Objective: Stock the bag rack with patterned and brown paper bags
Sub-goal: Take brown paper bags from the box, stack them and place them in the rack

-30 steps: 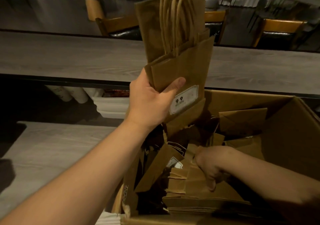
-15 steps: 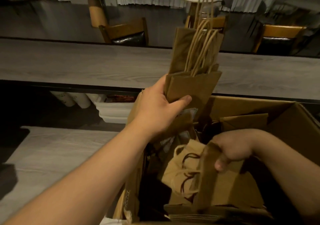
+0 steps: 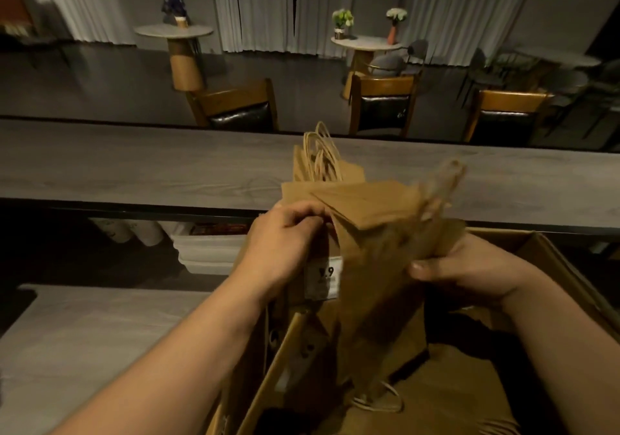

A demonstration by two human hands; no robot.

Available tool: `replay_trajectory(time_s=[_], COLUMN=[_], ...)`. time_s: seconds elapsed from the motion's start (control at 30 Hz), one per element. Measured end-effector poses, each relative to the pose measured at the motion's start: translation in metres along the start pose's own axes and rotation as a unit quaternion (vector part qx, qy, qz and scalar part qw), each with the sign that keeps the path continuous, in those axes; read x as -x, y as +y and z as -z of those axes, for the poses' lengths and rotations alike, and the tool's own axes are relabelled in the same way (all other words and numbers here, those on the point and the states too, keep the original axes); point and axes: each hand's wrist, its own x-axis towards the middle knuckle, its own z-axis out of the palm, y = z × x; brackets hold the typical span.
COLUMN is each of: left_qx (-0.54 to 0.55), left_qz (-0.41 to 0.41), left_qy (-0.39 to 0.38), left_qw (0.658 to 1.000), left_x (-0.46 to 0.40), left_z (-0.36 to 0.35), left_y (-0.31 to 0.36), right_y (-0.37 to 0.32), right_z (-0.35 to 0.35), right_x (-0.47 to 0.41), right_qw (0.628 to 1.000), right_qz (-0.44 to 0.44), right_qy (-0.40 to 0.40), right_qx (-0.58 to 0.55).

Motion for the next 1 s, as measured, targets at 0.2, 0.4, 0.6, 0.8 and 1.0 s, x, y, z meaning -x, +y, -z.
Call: replay_trajectory(time_s=[0.2,0.4,0.6,0.8,1.0], left_qx=[0.156,0.167,0.160,0.201,0.195], left_qz=[0.069,0.027,0.056,0.073,0.071], left_qy=[-0.057,-0.062,-0.039,0.025,0.024], left_qw=[0.984,0.984,0.985,0.977,0.978], left_x=[0.004,0.004,0.003,-0.002,-0.002], left_z=[-0.001,0.000,-0.002,-0.004,-0.003], left_y=[0.007,0.006,0.000,0.002,0.002], right_y=[0.011,0.010,0.003,0.002,-0.002], right_z=[-0.011,-0.021,-0.013,0.004,-0.006], right_x=[-0.026,-0.026,-0.023,-0.019,-0.020], right_qw=[0.982,0.963,0.930,0.913,0.941], right_qz=[-0.031,-0.020,0.011,-0.016,-0.018], right_qy=[0.179,0.250,0.303,0.357,0.317], right_qx=[-0.042,-0.098,-0.208,-0.199,-0.113])
